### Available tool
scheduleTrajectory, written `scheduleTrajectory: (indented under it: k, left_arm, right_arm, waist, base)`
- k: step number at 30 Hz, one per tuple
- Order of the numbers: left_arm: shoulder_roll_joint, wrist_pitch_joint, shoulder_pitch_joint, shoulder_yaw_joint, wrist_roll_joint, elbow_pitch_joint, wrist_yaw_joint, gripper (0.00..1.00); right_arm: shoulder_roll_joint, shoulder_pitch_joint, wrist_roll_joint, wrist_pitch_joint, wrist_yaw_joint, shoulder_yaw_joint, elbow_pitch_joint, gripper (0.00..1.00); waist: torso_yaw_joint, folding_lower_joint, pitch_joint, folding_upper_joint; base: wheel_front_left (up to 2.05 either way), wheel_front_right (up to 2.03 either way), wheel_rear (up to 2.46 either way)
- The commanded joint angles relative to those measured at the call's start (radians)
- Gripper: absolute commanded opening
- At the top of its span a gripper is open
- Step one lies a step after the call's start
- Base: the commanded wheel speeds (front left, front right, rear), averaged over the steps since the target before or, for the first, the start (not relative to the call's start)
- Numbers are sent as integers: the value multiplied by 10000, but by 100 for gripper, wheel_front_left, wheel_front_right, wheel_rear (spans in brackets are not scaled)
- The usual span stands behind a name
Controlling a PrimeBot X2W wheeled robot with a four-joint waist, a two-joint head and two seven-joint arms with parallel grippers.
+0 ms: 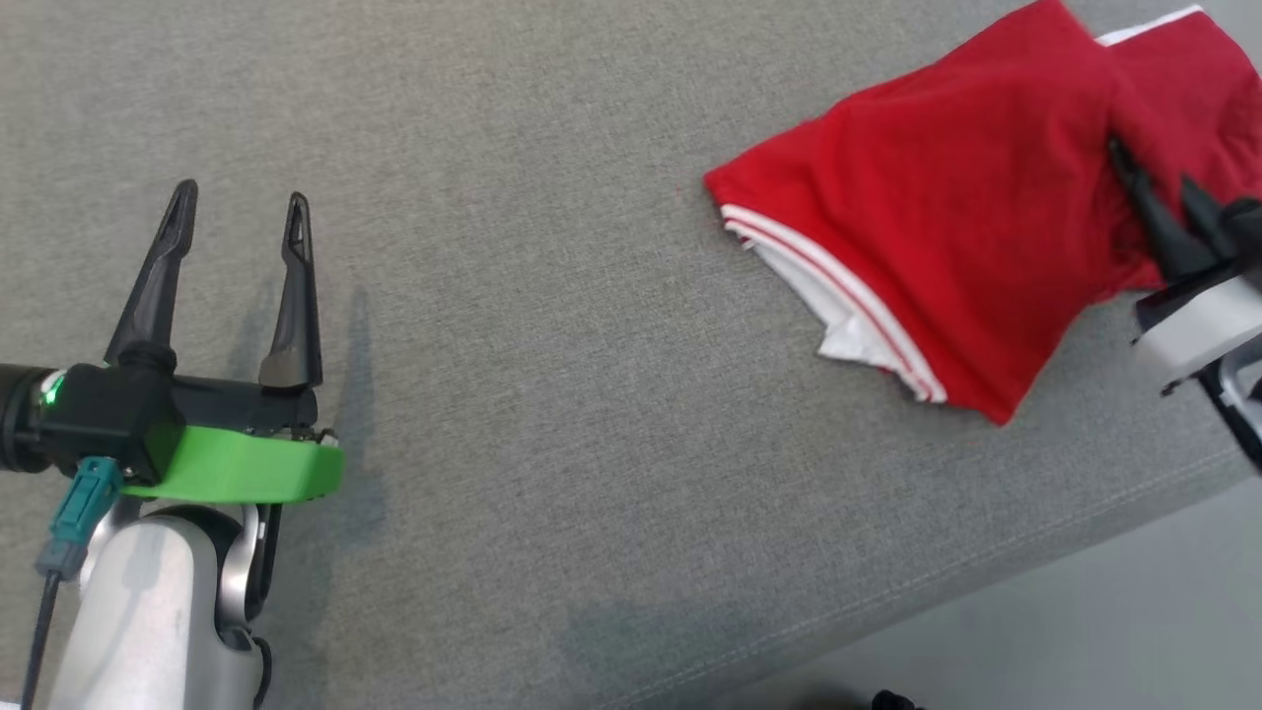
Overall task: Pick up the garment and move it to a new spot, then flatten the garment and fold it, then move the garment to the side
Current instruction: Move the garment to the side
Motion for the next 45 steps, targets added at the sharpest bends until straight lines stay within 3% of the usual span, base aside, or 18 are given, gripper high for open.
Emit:
scheduleTrajectory:
  k: [1, 9, 16, 18, 27, 31, 36, 41, 45]
  left_arm:
    - [98, 21, -229, 22, 83, -39, -28, 100]
    - [536, 439, -599, 10, 215, -405, -92, 100]
    - [770, 736, -872, -99, 225, -666, -160, 100]
    - [786, 757, -874, -142, 198, -706, -162, 100]
    - [792, 730, -616, -138, 65, -639, -5, 100]
    - [676, 590, -452, -172, 6, -472, 65, 100]
    - [509, 379, -80, -89, -210, -246, 237, 100]
    - [352, 154, 484, 146, -469, -113, 503, 100]
    - [266, 90, 746, 146, -570, -68, 559, 100]
  right_arm:
    - [-47, -154, 140, -19, -27, -82, -46, 0]
    - [-457, -1121, 659, 21, -25, -1307, 1114, 0]
    - [74, -1840, 1071, 16, -25, -1975, 3303, 0]
    - [327, -2141, 1138, 6, -25, -2275, 4247, 100]
    - [1089, -2223, 1372, -393, -24, -2918, 6008, 100]
    - [1330, -1860, 1627, -510, -24, -3040, 5899, 100]
    - [1630, -912, 1603, -542, -24, -3775, 4211, 100]
    - [2358, 345, 1133, -541, -24, -4534, 1748, 100]
    - [2840, 1112, 788, -539, -22, -4722, 519, 100]
  waist:
    - [-714, 0, 742, -1]
    - [-1151, 0, 1530, -1]
    - [-986, 0, 2041, -1]
    - [-861, 0, 2129, -1]
    - [-731, 0, 1837, -1]
    - [-735, 0, 1355, -1]
    - [-807, 0, 599, -1]
    - [-759, 0, -248, -1]
    - [-525, 0, -685, -1]
  base:
    - [0, 0, 0]
    - [0, 0, 0]
    - [0, 0, 0]
    - [0, 0, 0]
    - [0, 0, 0]
    - [0, 0, 0]
    - [0, 0, 0]
    - [0, 0, 0]
    - [0, 0, 0]
